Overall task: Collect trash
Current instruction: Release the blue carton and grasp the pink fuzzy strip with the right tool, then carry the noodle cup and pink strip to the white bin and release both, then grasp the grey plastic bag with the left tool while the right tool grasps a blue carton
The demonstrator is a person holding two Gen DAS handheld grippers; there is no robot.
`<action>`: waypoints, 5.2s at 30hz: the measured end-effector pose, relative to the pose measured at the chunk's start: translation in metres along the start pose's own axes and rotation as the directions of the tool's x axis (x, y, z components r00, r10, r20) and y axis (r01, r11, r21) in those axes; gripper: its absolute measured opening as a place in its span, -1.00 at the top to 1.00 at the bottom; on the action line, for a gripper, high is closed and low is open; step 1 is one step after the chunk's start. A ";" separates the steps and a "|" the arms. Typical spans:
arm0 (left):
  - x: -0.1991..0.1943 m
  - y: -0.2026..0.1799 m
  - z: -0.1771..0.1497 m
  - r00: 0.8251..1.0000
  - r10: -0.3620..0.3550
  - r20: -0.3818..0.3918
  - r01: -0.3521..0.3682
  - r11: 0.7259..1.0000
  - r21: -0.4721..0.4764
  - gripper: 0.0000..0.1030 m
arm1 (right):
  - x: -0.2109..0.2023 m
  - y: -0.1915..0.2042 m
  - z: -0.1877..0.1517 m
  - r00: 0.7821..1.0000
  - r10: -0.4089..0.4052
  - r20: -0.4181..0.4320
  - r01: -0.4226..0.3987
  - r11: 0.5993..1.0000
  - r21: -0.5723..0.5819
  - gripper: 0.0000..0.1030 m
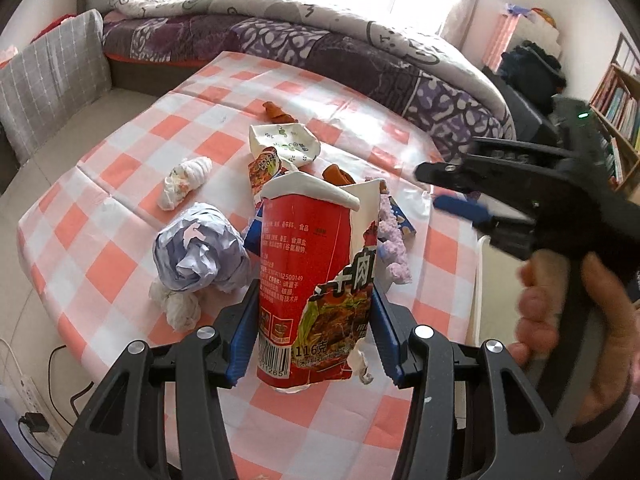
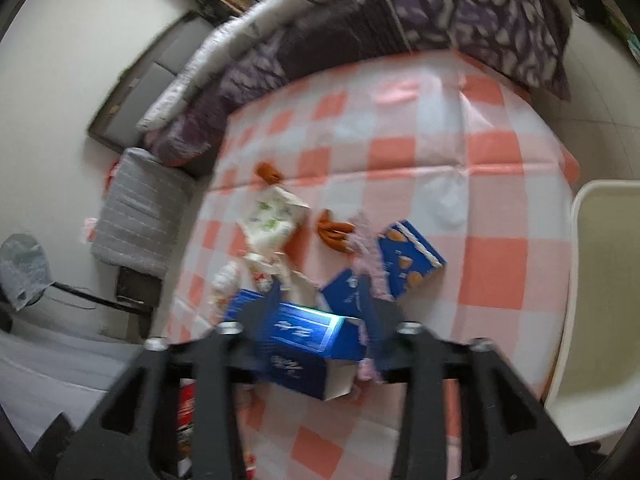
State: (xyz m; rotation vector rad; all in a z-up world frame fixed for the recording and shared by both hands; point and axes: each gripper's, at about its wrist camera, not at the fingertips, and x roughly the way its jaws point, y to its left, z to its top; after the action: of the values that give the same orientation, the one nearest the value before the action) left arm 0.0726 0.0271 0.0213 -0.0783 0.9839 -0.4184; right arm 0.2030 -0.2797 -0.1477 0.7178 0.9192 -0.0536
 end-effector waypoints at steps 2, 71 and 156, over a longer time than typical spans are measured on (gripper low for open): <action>0.017 -0.010 -0.016 1.000 0.007 -0.001 -0.007 1.000 0.003 0.01 | 0.012 -0.002 -0.002 0.999 -0.032 -0.025 0.032 0.999 0.000 0.15; 0.157 -0.003 0.007 0.963 0.209 0.170 -0.195 0.976 -0.092 -0.01 | -0.011 0.044 -0.015 0.965 -0.178 0.193 0.226 0.937 -0.268 0.58; 0.217 -0.110 -0.001 0.949 0.289 0.124 -0.307 0.939 0.157 -0.59 | -0.117 -0.071 0.021 0.941 -0.280 0.191 0.282 0.959 0.019 -0.66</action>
State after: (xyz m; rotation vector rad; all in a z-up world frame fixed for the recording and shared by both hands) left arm 0.1421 -0.1561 -0.1238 0.2065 0.8408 -0.2170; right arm 0.1216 -0.3760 -0.0911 0.5578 0.8300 -0.3665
